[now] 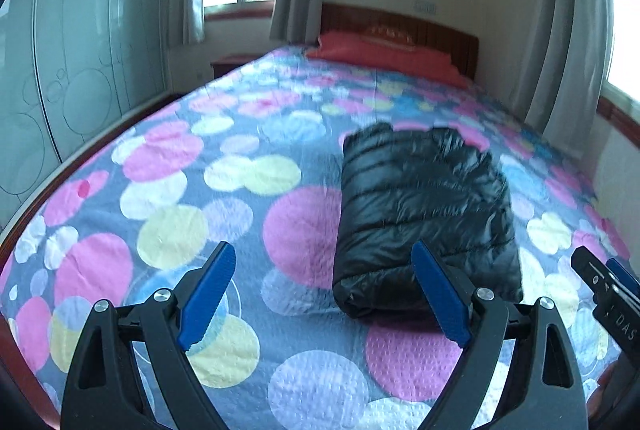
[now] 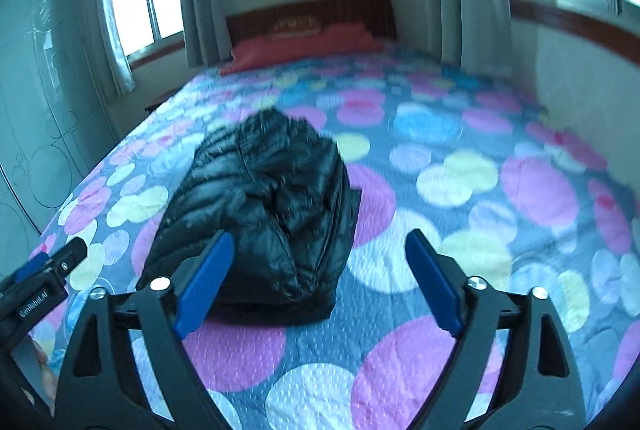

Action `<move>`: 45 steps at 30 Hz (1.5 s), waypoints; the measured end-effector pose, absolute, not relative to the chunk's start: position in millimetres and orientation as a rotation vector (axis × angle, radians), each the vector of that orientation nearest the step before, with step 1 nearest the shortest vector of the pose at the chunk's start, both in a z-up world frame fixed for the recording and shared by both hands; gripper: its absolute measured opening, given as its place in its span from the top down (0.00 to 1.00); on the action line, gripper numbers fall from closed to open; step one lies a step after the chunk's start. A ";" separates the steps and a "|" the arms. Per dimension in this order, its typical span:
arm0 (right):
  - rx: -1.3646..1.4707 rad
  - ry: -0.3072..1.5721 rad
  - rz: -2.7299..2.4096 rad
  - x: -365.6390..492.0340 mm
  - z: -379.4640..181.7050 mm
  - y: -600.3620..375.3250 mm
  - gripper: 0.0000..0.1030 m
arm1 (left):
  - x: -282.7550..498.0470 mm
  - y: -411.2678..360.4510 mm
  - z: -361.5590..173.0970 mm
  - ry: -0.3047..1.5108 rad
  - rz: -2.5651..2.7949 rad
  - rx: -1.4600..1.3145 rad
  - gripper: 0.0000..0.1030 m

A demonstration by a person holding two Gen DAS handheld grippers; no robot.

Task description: Fold large clothes

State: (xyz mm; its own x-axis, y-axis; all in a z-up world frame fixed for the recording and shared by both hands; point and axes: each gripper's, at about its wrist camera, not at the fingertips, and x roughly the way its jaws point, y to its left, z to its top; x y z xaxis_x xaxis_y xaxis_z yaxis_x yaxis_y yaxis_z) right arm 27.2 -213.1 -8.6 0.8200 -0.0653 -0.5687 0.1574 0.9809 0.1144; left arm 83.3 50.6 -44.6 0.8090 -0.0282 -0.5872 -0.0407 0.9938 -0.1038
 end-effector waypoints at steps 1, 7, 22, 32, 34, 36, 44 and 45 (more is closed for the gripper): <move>0.148 0.591 -0.121 26.2 -7.0 -211.9 0.13 | 81.2 50.7 -41.9 0.622 0.006 -0.117 0.13; 0.102 0.573 -0.116 15.9 -1.9 -202.9 0.13 | 72.0 47.7 -37.2 0.620 -0.009 -0.127 0.13; 0.100 0.555 -0.103 3.2 2.2 -196.5 0.13 | 55.8 42.7 -34.2 0.591 -0.006 -0.119 0.14; 0.097 0.559 -0.105 3.0 0.9 -196.8 0.13 | 56.3 38.6 -37.0 0.608 -0.016 -0.117 0.13; 0.099 0.557 -0.102 2.6 0.7 -197.1 0.13 | 56.2 37.8 -37.0 0.606 -0.016 -0.116 0.14; 0.100 0.558 -0.103 2.6 0.3 -197.3 0.13 | 56.5 37.4 -37.3 0.611 -0.018 -0.115 0.13; 0.101 0.558 -0.103 2.7 -0.1 -197.6 0.13 | 58.2 36.8 -39.0 0.619 -0.018 -0.113 0.14; 0.101 0.559 -0.102 3.0 -0.2 -197.9 0.13 | 58.2 36.5 -39.0 0.620 -0.016 -0.112 0.13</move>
State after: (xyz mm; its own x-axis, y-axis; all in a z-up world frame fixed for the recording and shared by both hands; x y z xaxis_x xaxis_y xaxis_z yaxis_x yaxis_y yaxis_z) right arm 3.0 -197.9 -0.2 0.8430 -0.0694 -0.5334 0.1244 0.9899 0.0678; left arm 58.2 36.5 -39.0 0.8142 -0.0487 -0.5785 -0.0185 0.9938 -0.1097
